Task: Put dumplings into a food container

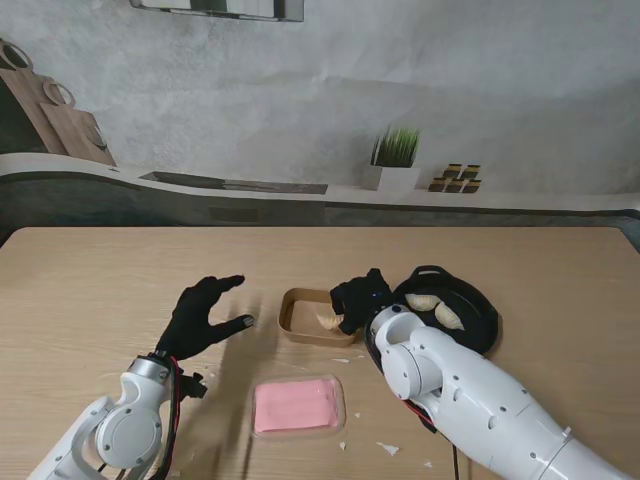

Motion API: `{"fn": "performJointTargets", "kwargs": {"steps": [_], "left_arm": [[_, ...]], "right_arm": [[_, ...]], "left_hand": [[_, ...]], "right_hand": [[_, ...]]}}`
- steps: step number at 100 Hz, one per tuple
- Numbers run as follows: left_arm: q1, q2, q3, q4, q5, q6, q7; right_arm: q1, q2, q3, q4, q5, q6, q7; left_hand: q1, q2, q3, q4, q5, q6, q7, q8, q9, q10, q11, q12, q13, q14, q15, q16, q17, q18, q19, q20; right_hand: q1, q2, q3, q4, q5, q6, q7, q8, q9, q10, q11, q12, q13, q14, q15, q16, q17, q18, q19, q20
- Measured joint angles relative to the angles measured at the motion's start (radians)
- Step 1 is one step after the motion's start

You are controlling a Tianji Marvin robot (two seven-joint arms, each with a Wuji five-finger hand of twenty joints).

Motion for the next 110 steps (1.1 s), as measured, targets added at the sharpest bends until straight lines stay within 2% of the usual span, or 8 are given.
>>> {"fn": "performJointTargets", "kwargs": {"steps": [12, 18, 23, 41, 57, 81, 95, 110], "left_arm": [[0.000, 0.000, -0.001, 0.000, 0.000, -0.002, 0.001], [0.000, 0.000, -0.002, 0.000, 0.000, -0.003, 0.002], [0.000, 0.000, -0.003, 0.000, 0.000, -0.004, 0.002], [-0.001, 0.000, -0.006, 0.000, 0.001, -0.010, 0.004], [-0.002, 0.000, -0.006, 0.001, 0.001, -0.015, 0.004], [-0.006, 0.000, -0.005, 0.001, 0.000, -0.015, -0.001], [-0.007, 0.001, -0.005, 0.001, 0.003, -0.014, -0.004], [-0.008, 0.001, -0.003, 0.001, 0.014, -0.011, -0.004]], "right_arm": [[0.000, 0.002, 0.002, 0.001, -0.003, -0.011, 0.034], [-0.002, 0.004, 0.010, -0.003, -0.001, -0.017, 0.058], [-0.007, 0.005, 0.018, -0.008, 0.004, -0.018, 0.060], [-0.031, 0.016, 0.060, -0.046, -0.022, -0.027, 0.089], [-0.126, 0.017, 0.205, -0.132, -0.078, -0.097, 0.072], [-0.318, 0.042, 0.470, -0.330, -0.305, -0.160, 0.136], [-0.396, 0.058, 0.560, -0.347, -0.344, -0.141, 0.112], [-0.450, 0.066, 0.609, -0.342, -0.385, -0.067, 0.098]], "left_hand": [[0.000, 0.000, 0.000, 0.000, 0.000, 0.000, 0.000, 0.000, 0.000, 0.000, 0.000, 0.000, 0.000, 0.000, 0.000, 0.000, 0.000, 0.000, 0.000, 0.000], [0.000, 0.000, 0.000, 0.000, 0.000, 0.000, 0.000, 0.000, 0.000, 0.000, 0.000, 0.000, 0.000, 0.000, 0.000, 0.000, 0.000, 0.000, 0.000, 0.000], [0.000, 0.000, 0.000, 0.000, 0.000, 0.000, 0.000, 0.000, 0.000, 0.000, 0.000, 0.000, 0.000, 0.000, 0.000, 0.000, 0.000, 0.000, 0.000, 0.000], [0.000, 0.000, 0.000, 0.000, 0.000, 0.000, 0.000, 0.000, 0.000, 0.000, 0.000, 0.000, 0.000, 0.000, 0.000, 0.000, 0.000, 0.000, 0.000, 0.000], [0.000, 0.000, 0.000, 0.000, 0.000, 0.000, 0.000, 0.000, 0.000, 0.000, 0.000, 0.000, 0.000, 0.000, 0.000, 0.000, 0.000, 0.000, 0.000, -0.001], [0.000, 0.000, 0.000, 0.000, 0.000, 0.000, 0.000, 0.000, 0.001, 0.001, 0.000, 0.000, 0.000, 0.000, 0.000, 0.000, 0.000, 0.000, 0.000, -0.001], [0.000, 0.000, 0.000, 0.000, 0.000, 0.000, 0.000, 0.000, 0.001, 0.011, 0.000, 0.000, 0.000, 0.000, 0.000, 0.000, 0.000, 0.000, 0.000, -0.001], [0.000, 0.000, 0.000, 0.000, 0.000, 0.000, 0.000, 0.000, 0.001, 0.011, 0.000, 0.000, 0.000, 0.000, 0.000, 0.000, 0.000, 0.000, 0.000, -0.001]], "right_hand": [[-0.019, 0.109, -0.029, 0.005, -0.094, -0.001, -0.027, 0.000, -0.164, -0.002, 0.000, 0.006, -0.115, 0.013, -0.014, 0.000, -0.032, 0.000, -0.028, 0.000], [-0.061, 0.154, -0.038, 0.128, -0.142, -0.002, -0.095, 0.075, -0.274, -0.013, -0.015, 0.026, -0.174, 0.013, -0.036, 0.000, -0.049, -0.001, -0.076, 0.030], [-0.074, 0.165, -0.041, 0.175, -0.199, -0.002, -0.134, 0.115, -0.351, -0.013, -0.025, 0.035, -0.211, 0.013, -0.049, 0.000, -0.055, -0.001, -0.103, 0.049], [-0.088, 0.191, -0.083, 0.175, -0.366, 0.002, -0.159, 0.123, -0.606, -0.024, -0.037, 0.040, -0.318, 0.013, -0.067, -0.003, -0.065, -0.001, -0.208, 0.125], [-0.128, 0.228, -0.147, 0.175, -0.447, 0.012, -0.159, 0.122, -0.707, -0.026, -0.038, 0.042, -0.355, 0.013, -0.066, -0.010, -0.066, -0.013, -0.259, 0.173], [-0.181, 0.250, -0.255, 0.175, -0.523, 0.100, -0.196, 0.084, -0.772, -0.007, -0.077, 0.019, -0.377, 0.031, -0.076, -0.017, -0.051, -0.016, -0.307, 0.235], [-0.183, 0.248, -0.263, 0.175, -0.533, 0.143, -0.199, 0.064, -0.780, 0.015, -0.088, 0.016, -0.377, 0.054, -0.075, -0.017, -0.027, -0.013, -0.307, 0.252], [-0.183, 0.223, -0.258, 0.175, -0.516, 0.185, -0.203, 0.051, -0.751, 0.039, -0.089, 0.013, -0.341, 0.084, -0.037, -0.013, 0.000, -0.013, -0.273, 0.290]]}}
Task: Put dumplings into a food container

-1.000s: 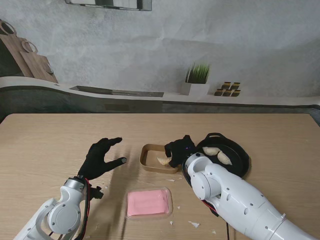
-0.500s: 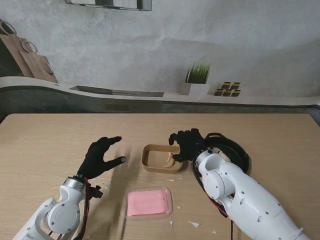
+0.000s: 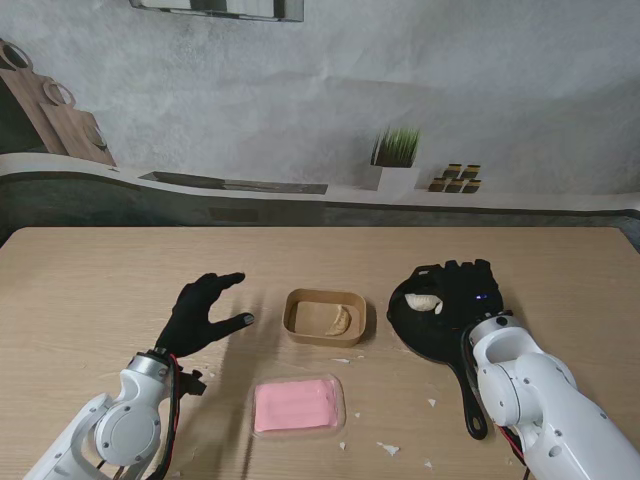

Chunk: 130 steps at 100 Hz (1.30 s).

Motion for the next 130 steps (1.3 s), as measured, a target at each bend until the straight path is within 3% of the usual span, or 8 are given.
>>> {"fn": "performJointTargets", "kwargs": {"steps": [42, 53, 90, 130], "left_arm": [[-0.024, 0.003, 0.034, 0.023, 0.000, 0.027, -0.015], [-0.030, 0.003, 0.040, 0.030, -0.005, 0.032, -0.019], [-0.029, 0.003, 0.033, 0.033, -0.005, 0.030, -0.021], [-0.025, 0.003, 0.022, 0.027, -0.002, 0.024, -0.017]], "right_arm": [[0.008, 0.007, -0.032, 0.088, 0.019, 0.153, 0.002], [0.016, 0.007, -0.051, 0.097, 0.034, 0.181, 0.009], [0.103, 0.006, -0.161, 0.188, 0.087, 0.274, 0.006], [0.190, 0.006, -0.253, 0.262, 0.111, 0.323, 0.023]], "left_hand": [[0.000, 0.000, 0.000, 0.000, 0.000, 0.000, 0.000, 0.000, 0.000, 0.000, 0.000, 0.000, 0.000, 0.000, 0.000, 0.000, 0.000, 0.000, 0.000, 0.000], [0.000, 0.000, 0.000, 0.000, 0.000, 0.000, 0.000, 0.000, 0.000, 0.000, 0.000, 0.000, 0.000, 0.000, 0.000, 0.000, 0.000, 0.000, 0.000, 0.000], [0.000, 0.000, 0.000, 0.000, 0.000, 0.000, 0.000, 0.000, 0.000, 0.000, 0.000, 0.000, 0.000, 0.000, 0.000, 0.000, 0.000, 0.000, 0.000, 0.000], [0.000, 0.000, 0.000, 0.000, 0.000, 0.000, 0.000, 0.000, 0.000, 0.000, 0.000, 0.000, 0.000, 0.000, 0.000, 0.000, 0.000, 0.000, 0.000, 0.000]], "right_hand": [[0.000, -0.012, 0.027, 0.000, 0.060, 0.030, 0.026, -0.034, 0.066, 0.024, 0.003, 0.006, 0.091, 0.034, 0.029, 0.016, 0.005, 0.000, 0.252, -0.045], [0.000, -0.012, 0.036, 0.000, 0.066, 0.041, 0.033, -0.034, 0.076, 0.035, 0.006, 0.011, 0.103, 0.037, 0.038, 0.022, 0.009, 0.000, 0.321, -0.101], [0.000, -0.012, 0.039, 0.000, 0.076, 0.054, 0.034, -0.034, 0.097, 0.038, 0.016, 0.014, 0.120, 0.048, 0.050, 0.024, 0.012, 0.000, 0.369, -0.102], [0.006, -0.012, 0.057, 0.000, 0.074, 0.073, 0.044, -0.034, 0.107, 0.038, 0.016, 0.022, 0.147, 0.048, 0.064, 0.035, 0.038, 0.000, 0.441, -0.102]]}}
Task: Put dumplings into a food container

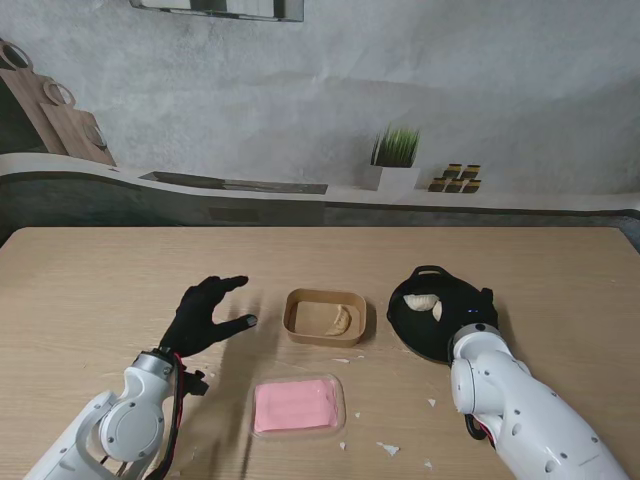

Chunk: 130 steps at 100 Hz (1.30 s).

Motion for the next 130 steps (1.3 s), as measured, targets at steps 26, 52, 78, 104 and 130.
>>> {"fn": "performJointTargets", "kwargs": {"steps": [26, 52, 78, 104, 130], "left_arm": [[0.000, 0.000, 0.001, -0.002, -0.001, 0.001, 0.000], [0.000, 0.000, 0.000, -0.002, 0.000, 0.000, 0.004], [0.000, -0.001, -0.004, -0.002, -0.001, -0.005, 0.008], [0.003, -0.002, -0.011, -0.003, -0.001, -0.009, 0.013], [0.006, -0.002, -0.015, -0.004, 0.000, -0.015, 0.017]], "right_arm": [[0.037, -0.002, -0.047, 0.052, 0.003, 0.027, -0.018], [0.065, -0.003, -0.076, 0.090, 0.014, 0.032, -0.044], [0.083, -0.003, -0.096, 0.111, 0.004, 0.041, -0.057], [0.103, -0.004, -0.118, 0.142, -0.017, 0.036, -0.100], [0.120, -0.009, -0.135, 0.172, -0.010, 0.035, -0.153]], "left_hand": [[0.000, 0.000, 0.000, 0.000, 0.000, 0.000, 0.000, 0.000, 0.011, 0.000, 0.000, 0.000, 0.000, 0.000, 0.000, 0.000, 0.000, 0.000, 0.000, 0.000], [0.000, 0.004, 0.000, 0.000, 0.022, 0.001, 0.000, 0.000, 0.023, 0.004, 0.000, 0.000, 0.004, 0.000, 0.000, 0.004, 0.000, 0.000, 0.000, 0.000], [0.000, 0.014, -0.002, 0.000, 0.035, 0.001, 0.000, 0.000, 0.042, 0.011, 0.000, 0.003, 0.015, 0.001, 0.001, 0.013, 0.000, 0.000, 0.000, 0.000], [0.000, 0.015, -0.018, 0.000, 0.035, 0.001, 0.000, 0.000, 0.050, 0.012, 0.000, 0.011, 0.017, 0.002, 0.001, 0.013, 0.000, 0.000, 0.000, 0.000], [0.000, 0.017, -0.026, 0.000, 0.036, 0.001, 0.000, 0.000, 0.053, 0.012, 0.000, 0.011, 0.017, 0.003, 0.001, 0.014, 0.000, 0.000, 0.000, 0.000]], "right_hand": [[0.042, -0.013, 0.051, 0.000, 0.018, -0.002, 0.025, 0.022, 0.034, 0.000, 0.048, 0.015, 0.062, 0.001, 0.073, 0.027, 0.053, 0.001, 0.093, -0.011], [0.044, -0.016, 0.079, 0.000, 0.060, -0.068, 0.103, 0.095, 0.075, -0.002, 0.095, 0.034, 0.147, 0.001, 0.112, 0.038, 0.111, 0.013, 0.149, -0.025], [0.073, -0.022, 0.110, 0.000, 0.146, -0.144, 0.123, 0.191, 0.211, -0.025, 0.121, 0.041, 0.262, 0.001, 0.172, 0.043, 0.174, 0.040, 0.210, -0.044], [0.152, -0.087, 0.135, -0.102, 0.243, -0.235, 0.207, 0.044, 0.408, -0.056, 0.130, -0.003, 0.426, 0.001, 0.209, 0.029, 0.251, 0.064, 0.257, -0.067], [0.154, -0.132, 0.130, -0.143, 0.325, -0.233, 0.217, 0.009, 0.530, -0.058, 0.131, -0.013, 0.518, 0.001, 0.224, 0.007, 0.297, 0.077, 0.281, -0.070]]}}
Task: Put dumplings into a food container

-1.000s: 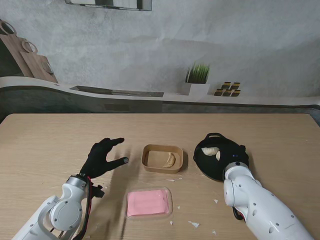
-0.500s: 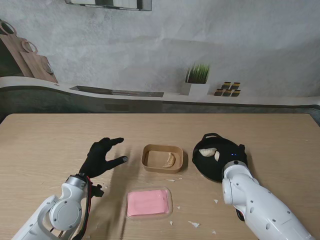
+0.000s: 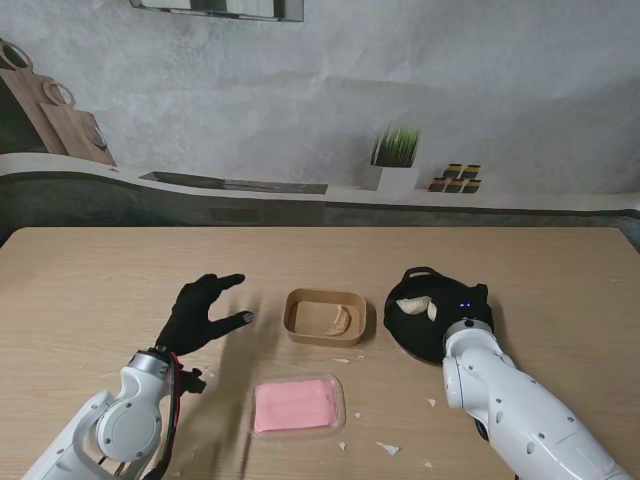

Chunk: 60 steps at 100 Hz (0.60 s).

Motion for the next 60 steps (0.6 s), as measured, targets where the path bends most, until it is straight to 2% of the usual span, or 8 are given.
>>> {"fn": "performJointTargets", "kwargs": {"steps": [14, 27, 41, 50, 60], "left_arm": [[0.001, 0.000, -0.001, 0.000, 0.000, -0.001, 0.000], [0.002, 0.000, -0.002, -0.001, -0.001, -0.001, 0.000], [0.002, 0.000, -0.002, -0.002, -0.004, -0.001, 0.000], [0.003, 0.000, -0.002, -0.003, -0.007, -0.001, 0.000], [0.006, -0.001, -0.003, -0.008, -0.008, -0.001, 0.000]], "right_arm": [[-0.002, -0.005, 0.014, 0.018, -0.003, -0.047, -0.053], [-0.035, -0.017, 0.081, 0.011, -0.015, -0.097, -0.097], [-0.089, -0.018, 0.161, -0.047, -0.024, -0.135, -0.118], [-0.123, -0.024, 0.219, -0.086, -0.015, -0.178, -0.157], [-0.159, -0.035, 0.279, -0.144, 0.066, -0.211, -0.183]], "left_hand": [[0.000, 0.000, 0.000, 0.000, 0.000, 0.000, 0.000, 0.000, 0.018, 0.000, 0.000, 0.000, 0.000, 0.000, 0.000, 0.000, 0.000, 0.000, 0.000, 0.000], [0.000, 0.000, -0.001, 0.000, 0.000, 0.000, 0.000, 0.000, 0.018, 0.000, 0.000, 0.000, 0.000, 0.000, 0.000, 0.000, 0.000, 0.000, 0.000, 0.000], [0.000, 0.000, -0.001, 0.000, 0.000, 0.000, 0.000, 0.000, 0.018, 0.000, 0.000, 0.000, 0.002, 0.000, 0.000, 0.001, 0.000, 0.000, 0.000, 0.000], [0.000, 0.000, -0.002, 0.000, 0.000, 0.000, 0.000, 0.000, 0.018, 0.000, 0.000, 0.000, 0.002, 0.001, 0.000, 0.009, 0.000, 0.000, 0.000, 0.000], [0.000, 0.000, -0.002, 0.000, 0.000, 0.001, 0.000, 0.000, 0.018, 0.000, 0.000, 0.000, 0.002, 0.001, 0.000, 0.010, 0.000, 0.000, 0.000, 0.000]], "right_hand": [[0.000, -0.011, -0.004, -0.013, 0.024, 0.004, -0.005, -0.001, 0.040, 0.001, 0.000, 0.002, 0.036, 0.000, 0.002, -0.016, 0.023, 0.010, 0.002, -0.008], [0.006, -0.011, -0.005, -0.021, 0.025, 0.013, -0.005, -0.001, 0.041, 0.017, 0.000, 0.020, 0.037, 0.000, 0.010, -0.019, 0.023, 0.010, 0.002, -0.009], [0.012, -0.011, -0.005, -0.021, 0.027, 0.028, -0.005, -0.001, 0.041, 0.031, 0.000, 0.031, 0.037, 0.000, 0.014, -0.019, 0.023, 0.012, 0.003, -0.009], [0.014, -0.011, -0.004, -0.021, 0.027, 0.031, -0.005, -0.001, 0.041, 0.033, 0.001, 0.037, 0.037, 0.000, 0.023, -0.019, 0.023, 0.013, 0.003, -0.009], [0.024, -0.011, -0.002, -0.021, 0.028, 0.052, -0.005, -0.001, 0.041, 0.047, 0.001, 0.041, 0.037, 0.013, 0.025, -0.019, 0.021, 0.024, 0.004, -0.009]]}}
